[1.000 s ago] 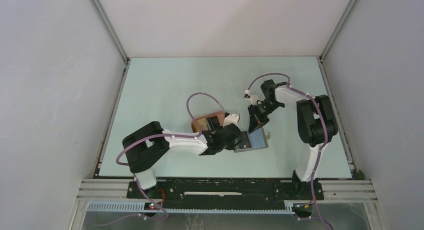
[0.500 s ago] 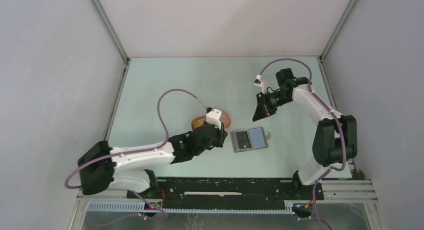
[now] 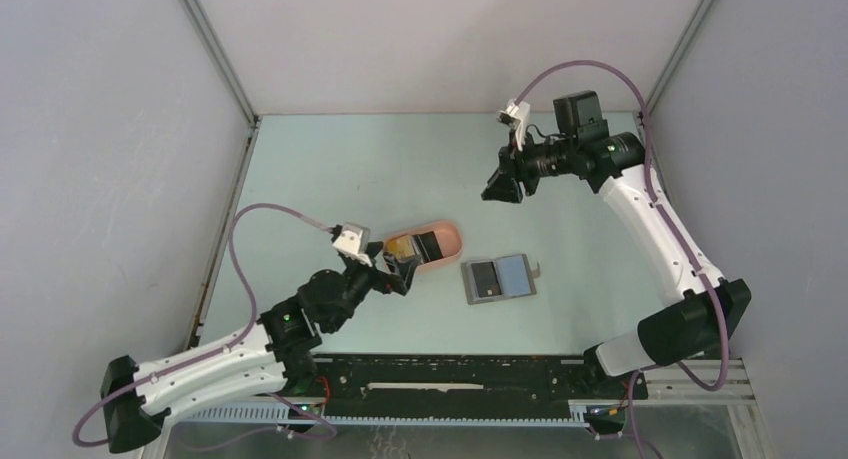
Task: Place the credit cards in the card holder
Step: Pick up the credit card from the storage box.
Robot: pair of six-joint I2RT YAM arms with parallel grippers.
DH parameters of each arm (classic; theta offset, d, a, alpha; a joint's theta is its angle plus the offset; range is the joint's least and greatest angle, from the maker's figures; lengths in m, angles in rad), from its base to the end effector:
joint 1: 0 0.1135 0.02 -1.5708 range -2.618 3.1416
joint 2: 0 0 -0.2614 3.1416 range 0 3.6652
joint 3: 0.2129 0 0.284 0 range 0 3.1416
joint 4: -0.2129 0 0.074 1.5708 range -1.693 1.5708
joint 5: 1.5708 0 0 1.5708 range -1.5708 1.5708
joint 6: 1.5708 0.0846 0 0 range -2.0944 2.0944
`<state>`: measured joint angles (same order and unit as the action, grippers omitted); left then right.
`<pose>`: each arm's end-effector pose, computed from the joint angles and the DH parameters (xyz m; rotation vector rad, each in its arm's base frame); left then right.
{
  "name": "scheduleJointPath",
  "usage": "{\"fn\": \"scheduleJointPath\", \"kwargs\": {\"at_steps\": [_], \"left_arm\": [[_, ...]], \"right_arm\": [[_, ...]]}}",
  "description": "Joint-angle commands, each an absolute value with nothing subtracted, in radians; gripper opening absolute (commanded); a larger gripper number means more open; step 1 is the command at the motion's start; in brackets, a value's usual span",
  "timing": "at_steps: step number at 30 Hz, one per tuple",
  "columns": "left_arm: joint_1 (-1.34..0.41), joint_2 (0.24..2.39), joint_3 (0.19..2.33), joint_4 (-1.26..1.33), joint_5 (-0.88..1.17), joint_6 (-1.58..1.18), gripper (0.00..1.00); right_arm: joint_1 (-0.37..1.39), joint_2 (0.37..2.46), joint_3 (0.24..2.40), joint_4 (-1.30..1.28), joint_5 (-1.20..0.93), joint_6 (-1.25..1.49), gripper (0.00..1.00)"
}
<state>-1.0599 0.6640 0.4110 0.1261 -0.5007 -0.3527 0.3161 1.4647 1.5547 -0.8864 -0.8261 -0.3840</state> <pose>0.1552 -0.1938 0.2445 0.2269 1.7073 -0.6334 0.3183 0.1696 0.3643 -1.1177 1.9213 0.9281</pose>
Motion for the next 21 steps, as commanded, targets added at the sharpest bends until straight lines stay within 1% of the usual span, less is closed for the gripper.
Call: {"fn": "scheduleJointPath", "kwargs": {"at_steps": [1,3,5,7,10,13,18,21], "left_arm": [[-0.992,0.553,0.323,0.168,-0.472,-0.338,0.99],[-0.95,0.524,0.297,0.169,-0.431,-0.362,1.0],[-0.904,0.509,0.275,0.176,-0.377,-0.4,1.0],[-0.85,0.509,0.247,0.2,-0.312,-0.449,1.0],[-0.768,0.531,0.201,0.256,-0.216,-0.531,1.0],[-0.696,0.581,0.151,0.333,-0.138,-0.614,1.0],[-0.617,0.659,0.097,0.41,-0.09,-0.71,1.0],[-0.595,0.695,0.084,0.43,-0.075,-0.732,0.99]], "right_arm": [[0.34,1.513,1.672,-0.877,-0.909,-0.372,0.59],[0.345,1.597,1.739,-0.927,-1.001,-0.339,0.6],[0.368,1.676,1.809,-0.984,-1.03,-0.329,0.6],[0.407,1.715,1.802,-0.983,-1.002,-0.326,0.6],[0.461,1.747,1.731,-0.889,-0.944,-0.261,0.6],[0.506,1.807,1.709,-0.836,-0.904,-0.196,0.61],[0.573,1.932,1.739,-0.796,-0.804,-0.111,0.61],[0.609,1.99,1.743,-0.773,-0.707,-0.067,0.64]]}}
